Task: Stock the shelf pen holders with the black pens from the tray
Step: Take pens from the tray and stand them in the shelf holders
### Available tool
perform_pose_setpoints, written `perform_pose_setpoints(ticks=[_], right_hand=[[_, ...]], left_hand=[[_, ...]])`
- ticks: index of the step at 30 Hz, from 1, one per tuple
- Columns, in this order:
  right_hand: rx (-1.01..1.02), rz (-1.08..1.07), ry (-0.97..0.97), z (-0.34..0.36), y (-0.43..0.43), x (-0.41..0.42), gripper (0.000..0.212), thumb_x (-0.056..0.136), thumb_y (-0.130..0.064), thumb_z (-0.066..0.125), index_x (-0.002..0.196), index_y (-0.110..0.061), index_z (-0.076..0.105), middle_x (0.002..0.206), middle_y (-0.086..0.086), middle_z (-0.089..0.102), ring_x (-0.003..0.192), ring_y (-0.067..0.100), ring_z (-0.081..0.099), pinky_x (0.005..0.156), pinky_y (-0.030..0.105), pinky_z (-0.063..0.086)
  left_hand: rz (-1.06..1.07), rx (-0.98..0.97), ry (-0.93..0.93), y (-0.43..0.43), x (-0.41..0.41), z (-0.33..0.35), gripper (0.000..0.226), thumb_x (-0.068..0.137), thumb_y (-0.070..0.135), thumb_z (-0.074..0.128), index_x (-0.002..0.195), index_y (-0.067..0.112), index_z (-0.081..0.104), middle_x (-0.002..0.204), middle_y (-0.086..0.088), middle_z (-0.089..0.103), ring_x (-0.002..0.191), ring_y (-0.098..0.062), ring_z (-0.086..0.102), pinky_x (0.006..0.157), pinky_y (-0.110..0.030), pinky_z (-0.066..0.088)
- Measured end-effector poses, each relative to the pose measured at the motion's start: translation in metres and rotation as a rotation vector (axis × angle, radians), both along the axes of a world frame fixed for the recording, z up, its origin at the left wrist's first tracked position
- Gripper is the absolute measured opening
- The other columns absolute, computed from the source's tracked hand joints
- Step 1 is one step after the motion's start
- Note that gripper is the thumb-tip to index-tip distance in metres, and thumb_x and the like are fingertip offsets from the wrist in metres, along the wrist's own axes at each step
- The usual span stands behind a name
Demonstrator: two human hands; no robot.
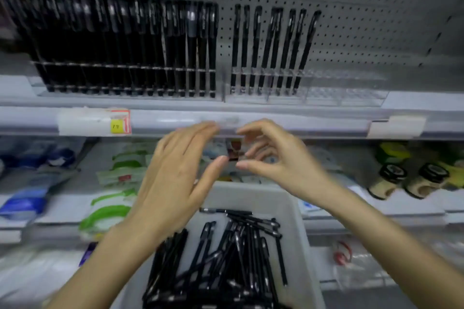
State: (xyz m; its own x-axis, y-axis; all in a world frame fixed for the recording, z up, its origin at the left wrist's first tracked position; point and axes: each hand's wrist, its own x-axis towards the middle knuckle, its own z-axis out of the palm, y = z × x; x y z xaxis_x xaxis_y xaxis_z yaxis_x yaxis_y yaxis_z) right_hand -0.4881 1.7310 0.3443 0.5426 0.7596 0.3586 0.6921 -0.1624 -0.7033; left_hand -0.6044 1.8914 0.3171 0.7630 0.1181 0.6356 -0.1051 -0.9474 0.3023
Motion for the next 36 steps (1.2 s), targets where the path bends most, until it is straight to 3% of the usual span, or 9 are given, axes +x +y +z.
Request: perform_pose_setpoints(ticks=[5,10,14,20,28,30,32,34,36], right_hand=[[-0.357,0.061,0.248,-0.117,0.028,-0.027,0.044,0.082,-0.034,0.072,0.120,-0.026,0.052,0.116,-0.008,0.054,0.108,0.008,0.053,0.087,0.018,0.046],[-0.598,0.083,0.113,-0.187,0.057,-0.038,0.060,0.086,-0.040,0.065,0.137,-0.016,0.043,0.142,0.001,0.040,0.134,0.017,0.033,0.109,0.028,0.028],[-0.673,0.014,-0.153,-0.209,0.073,-0.030,0.074,0.088,-0.042,0.062,0.146,-0.011,0.030,0.150,0.006,0.032,0.138,0.022,0.026,0.113,0.031,0.021],[-0.742,0.009,-0.121,-0.219,0.075,-0.031,0.073,0.090,-0.046,0.058,0.147,-0.012,0.028,0.148,0.007,0.035,0.137,0.024,0.027,0.111,0.030,0.023],[-0.594,-0.010,-0.138,-0.224,0.070,-0.053,0.054,0.090,-0.044,0.057,0.137,-0.025,0.041,0.133,-0.008,0.046,0.126,0.011,0.034,0.103,0.025,0.023],[-0.464,-0.067,0.047,-0.225,0.071,-0.056,0.043,0.087,-0.036,0.065,0.127,-0.025,0.050,0.124,-0.009,0.051,0.115,0.008,0.045,0.099,0.021,0.034],[-0.292,-0.156,0.298,-0.224,0.075,-0.060,0.032,0.080,-0.023,0.075,0.107,-0.026,0.057,0.111,-0.005,0.057,0.093,0.007,0.059,0.081,0.013,0.046],[-0.161,-0.245,0.415,-0.224,0.080,-0.064,0.030,0.075,-0.016,0.079,0.092,-0.028,0.058,0.102,-0.003,0.061,0.076,0.009,0.063,0.066,0.009,0.044],[-0.101,-0.288,0.471,-0.222,0.085,-0.068,0.029,0.073,-0.014,0.081,0.085,-0.030,0.059,0.092,-0.004,0.064,0.070,0.010,0.064,0.063,0.010,0.044]], left_hand=[[0.171,-0.187,0.255,0.026,-0.067,-0.096,0.056,0.096,0.054,0.029,0.139,0.021,0.045,0.141,0.006,0.046,0.130,-0.011,0.038,0.105,-0.018,0.020],[0.247,-0.378,0.406,0.036,-0.099,-0.157,0.076,0.087,0.072,0.018,0.148,0.029,0.029,0.151,0.019,0.023,0.140,0.002,0.019,0.113,-0.019,0.013],[0.225,-0.384,0.423,0.037,-0.100,-0.170,0.074,0.089,0.068,0.019,0.151,0.029,0.018,0.155,0.021,0.009,0.140,0.012,0.002,0.110,-0.006,-0.001],[0.206,-0.407,0.418,0.039,-0.104,-0.177,0.072,0.092,0.062,0.021,0.152,0.024,0.018,0.158,0.018,0.008,0.143,0.007,0.000,0.111,-0.007,-0.003],[0.198,-0.457,0.394,0.038,-0.104,-0.181,0.070,0.092,0.062,0.020,0.152,0.027,0.017,0.157,0.022,0.005,0.142,0.009,0.000,0.109,-0.004,-0.003],[0.201,-0.461,0.396,0.038,-0.105,-0.182,0.070,0.092,0.062,0.021,0.152,0.027,0.017,0.157,0.023,0.004,0.142,0.008,0.000,0.110,-0.005,-0.003],[0.203,-0.456,0.398,0.037,-0.105,-0.182,0.070,0.091,0.062,0.019,0.151,0.028,0.016,0.156,0.024,0.003,0.142,0.009,-0.001,0.110,-0.005,-0.003],[0.204,-0.457,0.403,0.037,-0.104,-0.181,0.070,0.090,0.064,0.018,0.151,0.030,0.014,0.155,0.026,0.001,0.142,0.010,-0.002,0.110,-0.006,-0.003],[0.210,-0.471,0.401,0.037,-0.104,-0.179,0.069,0.089,0.066,0.018,0.150,0.035,0.011,0.154,0.030,0.001,0.141,0.011,-0.001,0.112,-0.009,0.000]])
